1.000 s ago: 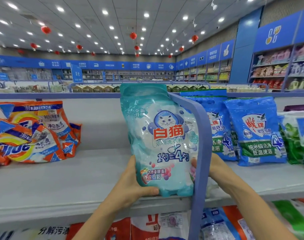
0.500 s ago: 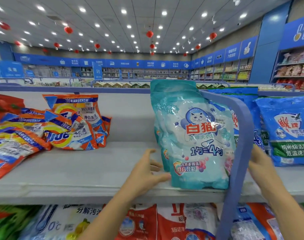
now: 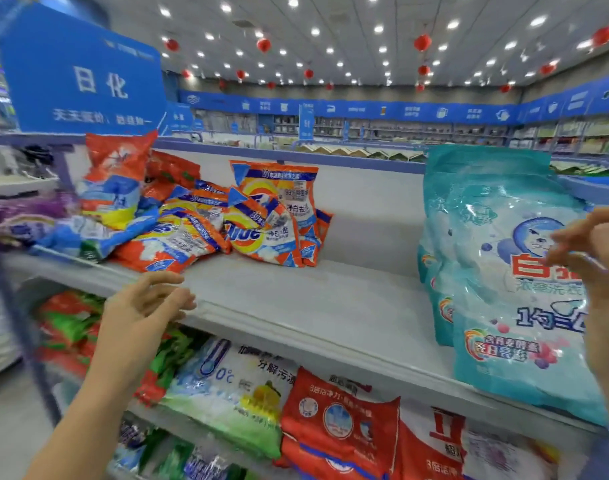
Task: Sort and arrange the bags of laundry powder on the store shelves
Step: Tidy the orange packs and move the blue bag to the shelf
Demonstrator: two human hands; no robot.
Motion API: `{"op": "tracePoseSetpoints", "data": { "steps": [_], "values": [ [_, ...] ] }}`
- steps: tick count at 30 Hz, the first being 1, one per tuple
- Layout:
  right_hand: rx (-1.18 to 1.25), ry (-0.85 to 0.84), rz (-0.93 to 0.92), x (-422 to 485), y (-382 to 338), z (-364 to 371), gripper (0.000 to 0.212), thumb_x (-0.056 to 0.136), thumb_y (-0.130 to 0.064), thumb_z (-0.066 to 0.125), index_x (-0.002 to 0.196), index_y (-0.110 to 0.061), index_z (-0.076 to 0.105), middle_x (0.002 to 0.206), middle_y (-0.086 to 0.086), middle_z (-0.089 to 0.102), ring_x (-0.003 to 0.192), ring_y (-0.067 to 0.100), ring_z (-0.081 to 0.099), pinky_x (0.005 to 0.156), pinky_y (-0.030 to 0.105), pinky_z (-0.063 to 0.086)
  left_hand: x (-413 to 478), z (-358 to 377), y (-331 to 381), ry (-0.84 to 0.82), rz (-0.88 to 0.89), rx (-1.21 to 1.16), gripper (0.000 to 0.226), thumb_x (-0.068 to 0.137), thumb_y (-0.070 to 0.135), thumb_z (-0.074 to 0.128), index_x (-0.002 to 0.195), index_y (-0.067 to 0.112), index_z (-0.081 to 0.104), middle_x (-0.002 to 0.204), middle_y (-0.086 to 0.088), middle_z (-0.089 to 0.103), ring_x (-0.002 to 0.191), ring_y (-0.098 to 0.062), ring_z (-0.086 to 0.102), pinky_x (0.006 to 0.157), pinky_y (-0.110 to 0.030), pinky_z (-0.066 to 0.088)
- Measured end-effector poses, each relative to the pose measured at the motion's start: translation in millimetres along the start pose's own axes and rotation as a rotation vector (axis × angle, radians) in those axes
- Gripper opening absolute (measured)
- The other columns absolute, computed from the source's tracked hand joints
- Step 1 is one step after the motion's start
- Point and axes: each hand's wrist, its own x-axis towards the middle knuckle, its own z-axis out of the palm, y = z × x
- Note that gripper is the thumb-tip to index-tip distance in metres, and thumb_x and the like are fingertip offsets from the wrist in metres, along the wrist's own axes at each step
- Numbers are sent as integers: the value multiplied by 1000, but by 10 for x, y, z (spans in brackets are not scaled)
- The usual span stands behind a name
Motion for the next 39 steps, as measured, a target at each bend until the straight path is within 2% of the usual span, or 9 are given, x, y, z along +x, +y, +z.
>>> {"op": "tracePoseSetpoints", "data": {
  "steps": [4, 8, 12, 20, 25, 29, 32, 36, 39],
  "values": [
    [102, -89, 19, -270, 256, 687, 6, 90, -29, 56, 86, -28, 61, 72, -8, 67, 64, 8, 61, 64, 18, 52, 49, -395, -82, 126, 26, 41, 18, 90, 8, 61, 84, 23, 66, 73, 0, 73, 64, -6, 69, 60, -15, 54],
    [129, -133, 49, -415, 513, 1272, 40, 93, -1, 48, 77, -33, 66, 63, -7, 65, 60, 7, 61, 56, 18, 51, 211, -827, -174, 201, 47, 52, 14, 91, 15, 60, 83, 24, 67, 75, -2, 73, 63, -8, 69, 58, -18, 55],
    [93, -215, 81, -562, 702, 1930, 40, 94, -2, 49, 76, -33, 66, 65, -3, 66, 59, 10, 62, 55, 18, 51, 506, -1233, -343, 210, 45, 47, 17, 89, 27, 61, 77, 38, 68, 72, 4, 73, 63, -10, 69, 49, -20, 52],
    [52, -320, 128, -671, 925, 3642, 18, 91, -3, 54, 81, -15, 63, 69, 4, 68, 57, 13, 60, 54, 22, 51, 1734, -2143, -951, 154, 100, 16, 18, 91, 11, 59, 80, 24, 64, 65, 6, 71, 59, -4, 67, 56, -13, 53],
    [-80, -420, 148, -587, 926, 4818, 21, 90, -6, 57, 80, -24, 62, 69, -5, 68, 62, 2, 62, 55, 14, 48, 2475, -2615, -1206, 75, 148, 90, 21, 90, 5, 60, 78, 22, 62, 64, 10, 70, 61, 2, 64, 58, -7, 48],
    [-291, -525, 69, -586, 1008, 5591, 7, 88, -11, 61, 87, -15, 66, 80, -3, 68, 72, 10, 62, 64, 16, 46, 2892, -2870, -1366, 78, 254, 325, 16, 88, 6, 65, 84, 22, 62, 80, 6, 66, 73, 6, 58, 69, -4, 42],
    [-444, -544, 73, -510, 1111, 6080, 18, 89, -20, 61, 105, -13, 65, 93, -5, 64, 80, 8, 58, 75, 17, 43, 3094, -2945, -1427, 48, 334, 481, 15, 85, 4, 67, 97, 13, 65, 90, 2, 65, 77, 4, 53, 73, -10, 37],
    [-464, -503, 71, -416, 1126, 6501, 23, 90, -21, 61, 110, -10, 62, 97, -4, 60, 88, 8, 56, 79, 22, 43, 3343, -3008, -1511, -169, 368, 758, 46, 78, 15, 77, 120, 5, 61, 118, -11, 62, 109, -29, 57, 93, -33, 40],
    [-400, -693, 39, -514, 1127, 6707, 22, 90, -21, 62, 107, -7, 64, 99, 1, 66, 90, 8, 58, 78, 14, 43, 3469, -3000, -1640, -383, 315, 1083, 80, 78, 45, 72, 142, 10, 40, 139, -7, 47, 130, -25, 41, 106, -34, 34]
  ]
}}
